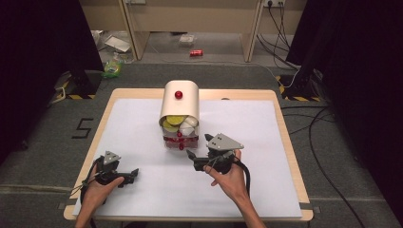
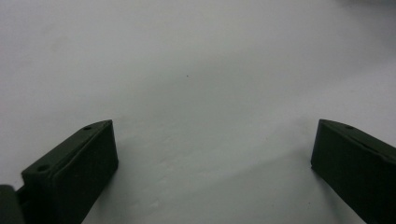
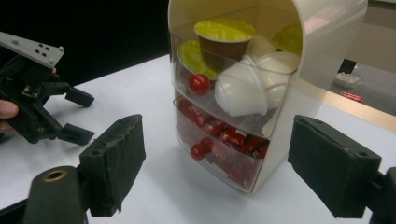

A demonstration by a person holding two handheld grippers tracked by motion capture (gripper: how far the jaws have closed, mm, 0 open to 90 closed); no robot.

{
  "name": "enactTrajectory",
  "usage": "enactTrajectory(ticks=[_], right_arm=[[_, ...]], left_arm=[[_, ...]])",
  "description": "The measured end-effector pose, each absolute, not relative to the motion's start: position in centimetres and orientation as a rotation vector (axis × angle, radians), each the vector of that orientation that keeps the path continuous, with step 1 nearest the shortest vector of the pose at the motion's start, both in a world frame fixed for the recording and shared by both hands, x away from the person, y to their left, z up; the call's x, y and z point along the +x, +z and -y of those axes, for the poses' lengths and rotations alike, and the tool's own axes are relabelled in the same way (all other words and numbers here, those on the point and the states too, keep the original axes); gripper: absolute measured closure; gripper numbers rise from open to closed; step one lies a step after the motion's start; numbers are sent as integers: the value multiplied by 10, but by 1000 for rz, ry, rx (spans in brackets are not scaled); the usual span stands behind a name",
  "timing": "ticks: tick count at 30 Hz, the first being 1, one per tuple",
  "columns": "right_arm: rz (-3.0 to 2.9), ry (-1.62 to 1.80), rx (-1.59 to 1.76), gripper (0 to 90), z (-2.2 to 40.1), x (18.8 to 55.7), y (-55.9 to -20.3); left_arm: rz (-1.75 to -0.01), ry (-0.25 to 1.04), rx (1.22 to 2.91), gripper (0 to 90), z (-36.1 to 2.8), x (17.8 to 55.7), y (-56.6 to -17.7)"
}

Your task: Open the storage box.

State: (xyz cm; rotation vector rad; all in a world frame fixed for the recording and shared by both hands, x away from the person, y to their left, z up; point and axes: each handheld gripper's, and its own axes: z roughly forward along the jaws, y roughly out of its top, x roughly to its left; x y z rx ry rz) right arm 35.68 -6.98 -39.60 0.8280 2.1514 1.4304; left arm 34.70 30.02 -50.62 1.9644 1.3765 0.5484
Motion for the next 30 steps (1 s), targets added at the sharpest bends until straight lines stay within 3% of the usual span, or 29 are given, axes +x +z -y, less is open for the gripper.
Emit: enactTrajectory(ticks=[30], right_arm=[[-2123,1459,699,376,35,374,-373]], left_arm=[[-1377,549,1965,0,-300,347,-506]])
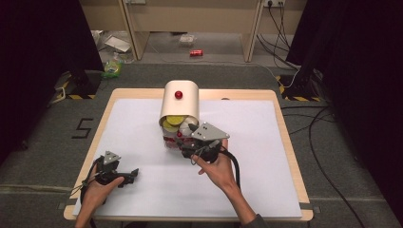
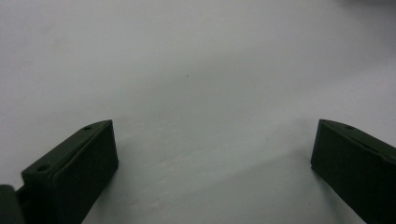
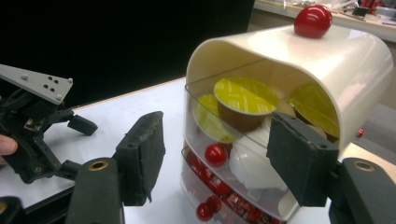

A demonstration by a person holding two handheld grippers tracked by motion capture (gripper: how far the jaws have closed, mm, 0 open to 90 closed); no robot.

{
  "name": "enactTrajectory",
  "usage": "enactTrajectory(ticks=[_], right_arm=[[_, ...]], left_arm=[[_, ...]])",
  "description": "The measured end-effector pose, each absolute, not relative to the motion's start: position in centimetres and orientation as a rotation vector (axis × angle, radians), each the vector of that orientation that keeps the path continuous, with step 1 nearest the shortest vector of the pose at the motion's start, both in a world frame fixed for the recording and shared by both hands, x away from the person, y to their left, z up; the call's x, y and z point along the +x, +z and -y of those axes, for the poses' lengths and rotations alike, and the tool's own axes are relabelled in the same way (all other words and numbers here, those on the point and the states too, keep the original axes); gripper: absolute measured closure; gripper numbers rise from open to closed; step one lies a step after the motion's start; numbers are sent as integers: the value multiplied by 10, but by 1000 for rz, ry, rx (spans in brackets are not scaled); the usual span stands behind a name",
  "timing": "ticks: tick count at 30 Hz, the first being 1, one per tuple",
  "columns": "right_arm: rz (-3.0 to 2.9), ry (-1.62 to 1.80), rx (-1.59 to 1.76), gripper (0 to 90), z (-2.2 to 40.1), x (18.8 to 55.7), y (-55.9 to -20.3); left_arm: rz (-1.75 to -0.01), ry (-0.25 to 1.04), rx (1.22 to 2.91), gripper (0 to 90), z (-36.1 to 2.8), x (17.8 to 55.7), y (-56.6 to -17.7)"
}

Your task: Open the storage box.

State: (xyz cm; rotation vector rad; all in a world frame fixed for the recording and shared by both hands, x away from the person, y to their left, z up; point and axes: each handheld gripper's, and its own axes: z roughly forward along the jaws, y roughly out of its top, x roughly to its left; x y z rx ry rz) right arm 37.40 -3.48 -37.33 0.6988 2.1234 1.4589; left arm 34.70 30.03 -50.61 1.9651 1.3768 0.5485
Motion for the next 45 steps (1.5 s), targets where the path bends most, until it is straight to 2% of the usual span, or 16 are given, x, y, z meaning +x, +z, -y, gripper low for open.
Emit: enactTrajectory(ticks=[20,45], right_arm=[[-2153,1419,683,395,24,391,-382],[-2239,1409,661,398,29,370,-379]], left_arm=[[-1376,549,1965,0,-300,347,-506],[-1376,551,1965,0,-300,347,-506]])
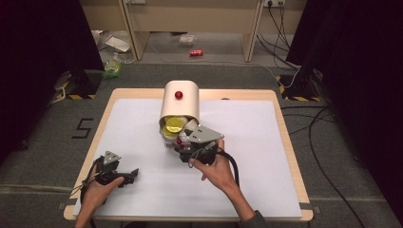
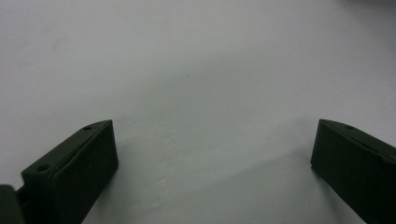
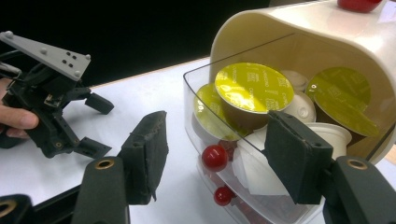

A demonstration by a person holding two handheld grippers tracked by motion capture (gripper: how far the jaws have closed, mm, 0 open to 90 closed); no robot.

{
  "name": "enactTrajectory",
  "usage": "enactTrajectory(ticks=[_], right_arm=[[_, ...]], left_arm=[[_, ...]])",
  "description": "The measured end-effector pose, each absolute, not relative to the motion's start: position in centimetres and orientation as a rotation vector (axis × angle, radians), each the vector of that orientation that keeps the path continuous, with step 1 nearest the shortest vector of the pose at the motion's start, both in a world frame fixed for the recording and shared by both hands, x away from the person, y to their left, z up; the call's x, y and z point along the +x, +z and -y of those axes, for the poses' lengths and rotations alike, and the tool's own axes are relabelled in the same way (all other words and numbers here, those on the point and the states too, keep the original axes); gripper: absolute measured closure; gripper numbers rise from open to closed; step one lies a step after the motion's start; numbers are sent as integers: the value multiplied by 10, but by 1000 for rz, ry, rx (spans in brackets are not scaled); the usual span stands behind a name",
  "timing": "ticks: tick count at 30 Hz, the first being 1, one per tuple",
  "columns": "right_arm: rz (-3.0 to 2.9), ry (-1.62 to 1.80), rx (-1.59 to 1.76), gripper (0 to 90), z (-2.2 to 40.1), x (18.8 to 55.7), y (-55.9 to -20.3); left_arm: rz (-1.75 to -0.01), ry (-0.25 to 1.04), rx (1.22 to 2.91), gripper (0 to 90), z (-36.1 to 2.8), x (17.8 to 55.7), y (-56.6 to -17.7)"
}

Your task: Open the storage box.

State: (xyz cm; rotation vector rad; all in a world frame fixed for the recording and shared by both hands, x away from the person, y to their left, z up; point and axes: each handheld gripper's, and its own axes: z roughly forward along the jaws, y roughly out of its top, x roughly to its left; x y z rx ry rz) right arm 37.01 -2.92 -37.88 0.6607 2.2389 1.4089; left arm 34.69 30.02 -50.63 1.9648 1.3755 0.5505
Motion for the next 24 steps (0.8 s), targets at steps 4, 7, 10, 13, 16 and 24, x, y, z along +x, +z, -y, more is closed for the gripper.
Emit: enactTrajectory(ticks=[4,7,10,13,16,24], right_arm=[[-2245,1415,659,400,30,366,-379],[-2253,1416,649,405,31,361,-380],[-2261,1415,645,406,32,359,-380],[-2269,1415,634,407,33,355,-380],[-2279,1412,631,407,34,352,-380],[-2292,1401,618,410,34,346,-380]], left_arm=[[-1375,550,1965,0,-300,347,-506],[-1376,550,1965,0,-300,347,-506],[-1375,551,1965,0,-300,347,-506],[-1375,551,1965,0,-300,347,-506],[-1375,551,1965,0,-300,347,-506],[-1375,551,1965,0,-300,347,-506]])
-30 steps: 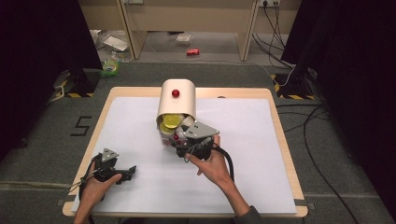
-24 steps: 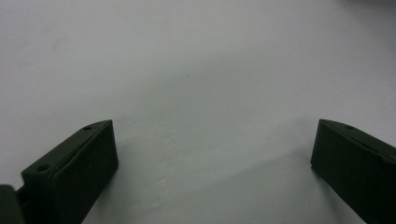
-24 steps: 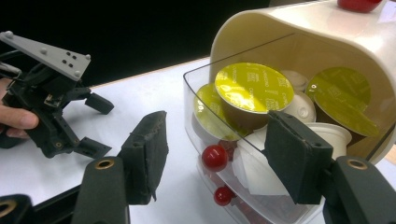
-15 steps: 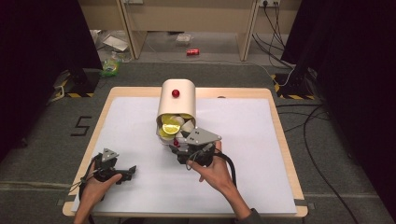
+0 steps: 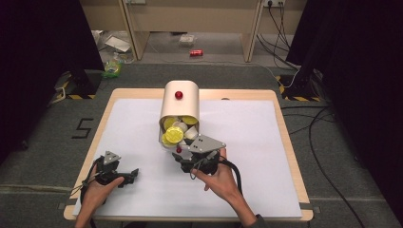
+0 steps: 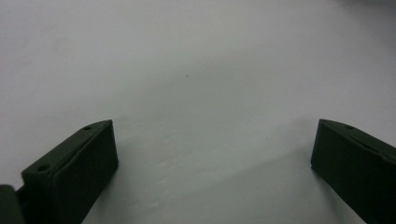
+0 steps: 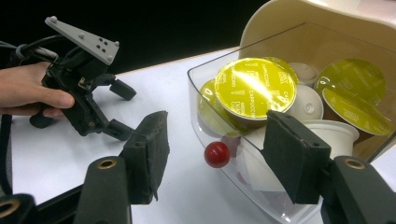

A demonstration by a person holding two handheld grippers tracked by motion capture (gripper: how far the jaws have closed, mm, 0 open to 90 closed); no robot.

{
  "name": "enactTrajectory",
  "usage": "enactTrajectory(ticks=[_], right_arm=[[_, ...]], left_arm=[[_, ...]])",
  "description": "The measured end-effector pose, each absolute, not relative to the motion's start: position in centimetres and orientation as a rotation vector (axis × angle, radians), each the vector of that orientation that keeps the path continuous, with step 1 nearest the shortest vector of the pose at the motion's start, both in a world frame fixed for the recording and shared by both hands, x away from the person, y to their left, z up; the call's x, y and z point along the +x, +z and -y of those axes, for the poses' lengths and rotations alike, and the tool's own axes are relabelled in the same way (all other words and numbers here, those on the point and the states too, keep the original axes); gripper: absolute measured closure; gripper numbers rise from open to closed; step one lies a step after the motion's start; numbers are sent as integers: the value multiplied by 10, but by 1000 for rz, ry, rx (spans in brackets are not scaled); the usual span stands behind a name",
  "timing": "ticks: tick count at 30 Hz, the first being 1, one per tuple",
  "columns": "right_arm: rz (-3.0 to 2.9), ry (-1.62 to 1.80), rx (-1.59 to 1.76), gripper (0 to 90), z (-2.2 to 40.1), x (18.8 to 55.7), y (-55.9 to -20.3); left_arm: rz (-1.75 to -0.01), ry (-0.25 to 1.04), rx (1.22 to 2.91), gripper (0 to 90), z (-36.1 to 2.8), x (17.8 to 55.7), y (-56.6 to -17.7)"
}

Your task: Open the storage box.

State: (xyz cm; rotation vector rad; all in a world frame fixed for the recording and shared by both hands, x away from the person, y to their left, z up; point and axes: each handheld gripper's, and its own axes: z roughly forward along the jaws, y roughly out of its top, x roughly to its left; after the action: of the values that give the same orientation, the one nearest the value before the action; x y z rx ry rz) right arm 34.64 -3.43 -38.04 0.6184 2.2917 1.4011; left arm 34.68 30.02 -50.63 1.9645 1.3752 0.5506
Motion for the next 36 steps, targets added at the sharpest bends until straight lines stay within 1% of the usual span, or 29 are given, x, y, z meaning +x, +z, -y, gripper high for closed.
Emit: enactTrajectory(ticks=[20,32,36], right_arm=[[-2328,1382,610,415,36,331,-383],[-2336,1378,609,426,38,328,-383],[-2305,1395,621,408,38,329,-382]], left_arm=[[-1375,550,1964,0,-300,347,-506],[-1375,550,1964,0,-300,347,-506],[-1375,550,1964,0,-300,347,-506]])
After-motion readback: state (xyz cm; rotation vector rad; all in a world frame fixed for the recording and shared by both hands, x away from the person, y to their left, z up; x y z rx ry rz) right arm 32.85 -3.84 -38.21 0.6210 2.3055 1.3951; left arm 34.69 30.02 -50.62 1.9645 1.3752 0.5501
